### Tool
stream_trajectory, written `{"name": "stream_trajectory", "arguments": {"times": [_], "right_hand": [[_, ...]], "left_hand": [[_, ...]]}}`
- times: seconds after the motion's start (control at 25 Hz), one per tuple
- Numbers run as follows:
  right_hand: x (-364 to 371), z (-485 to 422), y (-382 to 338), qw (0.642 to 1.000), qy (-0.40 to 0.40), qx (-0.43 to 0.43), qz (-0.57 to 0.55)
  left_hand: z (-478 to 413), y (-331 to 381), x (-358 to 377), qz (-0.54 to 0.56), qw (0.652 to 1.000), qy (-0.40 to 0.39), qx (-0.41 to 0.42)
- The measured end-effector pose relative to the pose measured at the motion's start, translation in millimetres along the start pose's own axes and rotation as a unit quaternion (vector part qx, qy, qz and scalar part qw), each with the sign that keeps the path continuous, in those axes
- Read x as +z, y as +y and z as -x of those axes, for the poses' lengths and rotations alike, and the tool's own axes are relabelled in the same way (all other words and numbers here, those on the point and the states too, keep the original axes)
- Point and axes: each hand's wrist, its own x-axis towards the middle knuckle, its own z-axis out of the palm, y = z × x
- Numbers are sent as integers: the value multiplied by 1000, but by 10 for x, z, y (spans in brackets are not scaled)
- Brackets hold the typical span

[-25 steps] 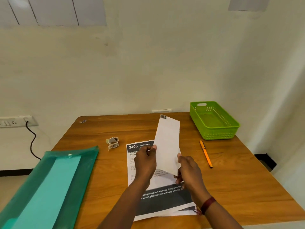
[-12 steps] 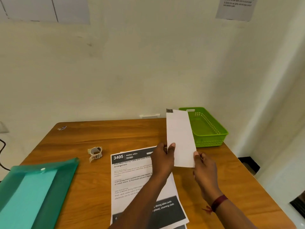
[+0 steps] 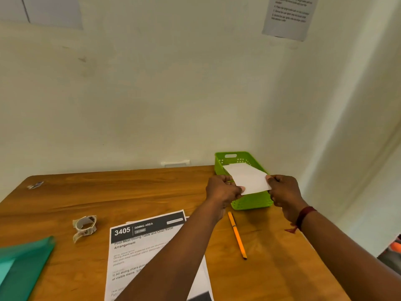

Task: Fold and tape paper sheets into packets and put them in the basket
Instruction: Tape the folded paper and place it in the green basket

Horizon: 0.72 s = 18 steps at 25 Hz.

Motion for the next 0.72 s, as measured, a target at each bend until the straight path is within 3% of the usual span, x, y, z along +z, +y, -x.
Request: {"name": "stream_trajectory", "arguments": {"times": [0.36,0.72], "right_hand": [[-50,-717,214,997,-20,40,59],[67,-848,380,976,-4,-41,215]], "left_hand": [[-416,-187,332,-56,998,30,21],[-418,-378,367,-240,956,108,130]]}}
